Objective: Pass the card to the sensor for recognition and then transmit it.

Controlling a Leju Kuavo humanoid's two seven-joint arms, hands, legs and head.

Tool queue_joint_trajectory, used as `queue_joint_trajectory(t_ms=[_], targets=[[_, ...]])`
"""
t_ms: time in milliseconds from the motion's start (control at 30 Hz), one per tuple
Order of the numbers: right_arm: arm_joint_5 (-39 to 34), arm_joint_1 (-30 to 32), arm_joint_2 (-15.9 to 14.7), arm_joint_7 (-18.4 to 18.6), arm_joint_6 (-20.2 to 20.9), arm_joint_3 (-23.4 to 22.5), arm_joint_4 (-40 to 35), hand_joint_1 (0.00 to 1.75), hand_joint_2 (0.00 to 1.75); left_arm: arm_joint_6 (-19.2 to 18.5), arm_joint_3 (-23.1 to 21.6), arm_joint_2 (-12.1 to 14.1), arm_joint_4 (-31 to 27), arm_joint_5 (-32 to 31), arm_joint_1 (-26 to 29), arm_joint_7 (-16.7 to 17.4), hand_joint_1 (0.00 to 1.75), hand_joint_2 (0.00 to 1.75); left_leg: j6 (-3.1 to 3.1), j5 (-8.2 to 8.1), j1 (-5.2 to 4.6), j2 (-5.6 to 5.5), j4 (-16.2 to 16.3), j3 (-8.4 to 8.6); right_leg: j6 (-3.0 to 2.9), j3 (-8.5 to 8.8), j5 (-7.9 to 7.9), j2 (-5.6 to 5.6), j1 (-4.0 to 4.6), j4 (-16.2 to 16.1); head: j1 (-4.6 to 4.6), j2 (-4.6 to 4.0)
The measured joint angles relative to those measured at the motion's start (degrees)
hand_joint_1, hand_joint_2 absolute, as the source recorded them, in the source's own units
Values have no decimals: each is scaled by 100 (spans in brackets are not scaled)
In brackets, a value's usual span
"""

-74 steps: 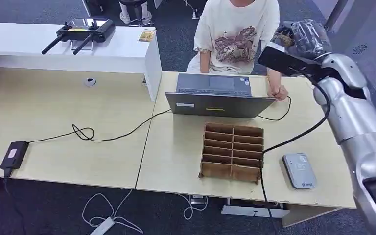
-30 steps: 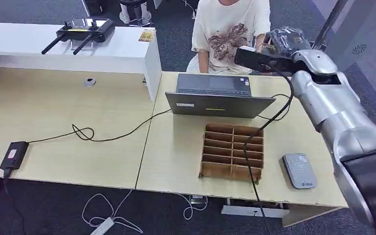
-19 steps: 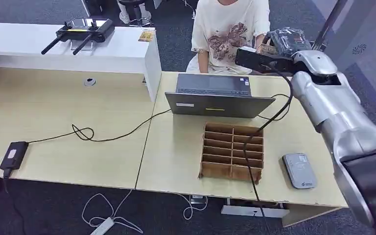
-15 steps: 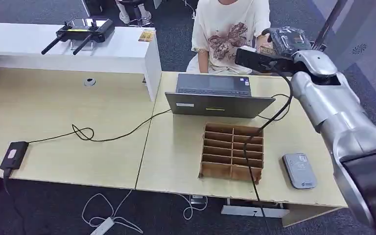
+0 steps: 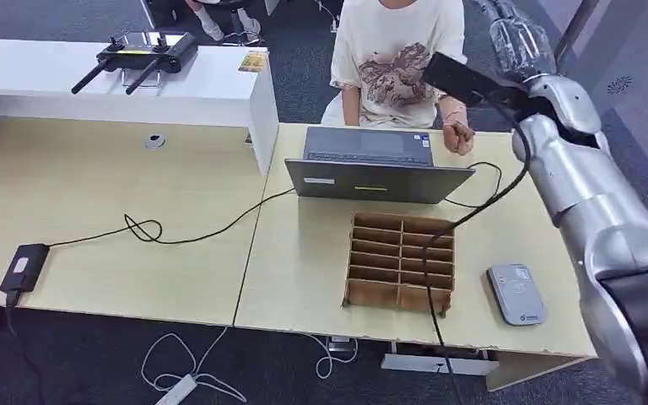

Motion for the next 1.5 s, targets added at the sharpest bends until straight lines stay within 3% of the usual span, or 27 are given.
queue_joint_trajectory(t_ms=[167,300,433,567,700,900,1000,1133,1333,1500], targets=[[-1301,185,-105,-696,155,-702,-495,0,175,85,33,-11,0,35,-3,44,0,175,0,0,0,0,0,0,0,0,0,0,0,-1,0,0],[-2064,604,-245,-942,81,-1137,-1144,0,175,100,79,-31,0,59,-5,61,0,175,0,0,0,-3,0,1,0,2,0,-3,0,-3,2,0],[-2669,1401,-483,-970,-22,-1342,-2314,0,175,87,127,-55,0,57,-6,66,0,175,0,-3,0,-3,0,2,0,2,0,-2,0,-5,0,0],[-3299,2469,-721,-942,-264,-1582,-3936,0,175,72,148,-76,0,65,-1,66,0,175,0,-5,1,-7,0,-1,2,1,-3,-6,0,-8,-2,0],[-3732,3613,-878,-1134,-343,-1868,-5349,0,175,81,190,-116,0,131,2,57,0,175,-3,-15,1,-13,-1,-1,4,1,-10,-7,1,-7,-2,0],[-4279,4935,-1132,-1412,-347,-2116,-6610,0,175,81,286,-164,0,173,11,31,0,175,-2,-16,1,-23,-2,-4,9,5,-17,-17,1,-8,-2,0],[-4362,5310,-1218,-1418,-339,-2216,-7001,0,175,74,295,-166,0,177,2,31,0,175,-2,-16,1,-10,-2,1,8,2,-16,-4,0,-8,-2,0],[-4644,6091,-1342,-1508,-135,-2426,-7598,0,175,39,295,-166,0,175,2,31,0,175,0,-17,2,-33,-2,6,13,13,-23,-28,1,-11,2,0],[-4309,7731,-1200,-2111,-179,-2868,-8391,0,175,-20,297,-179,0,129,6,31,0,175,-3,-33,4,-33,-4,5,7,17,-39,-29,5,-11,2,0],[-3979,8922,-535,-2376,-293,-2887,-8649,0,175,-26,297,-195,0,101,8,68,0,175,-8,-46,9,-28,-7,10,-3,20,-51,-26,11,-9,-2,0]])
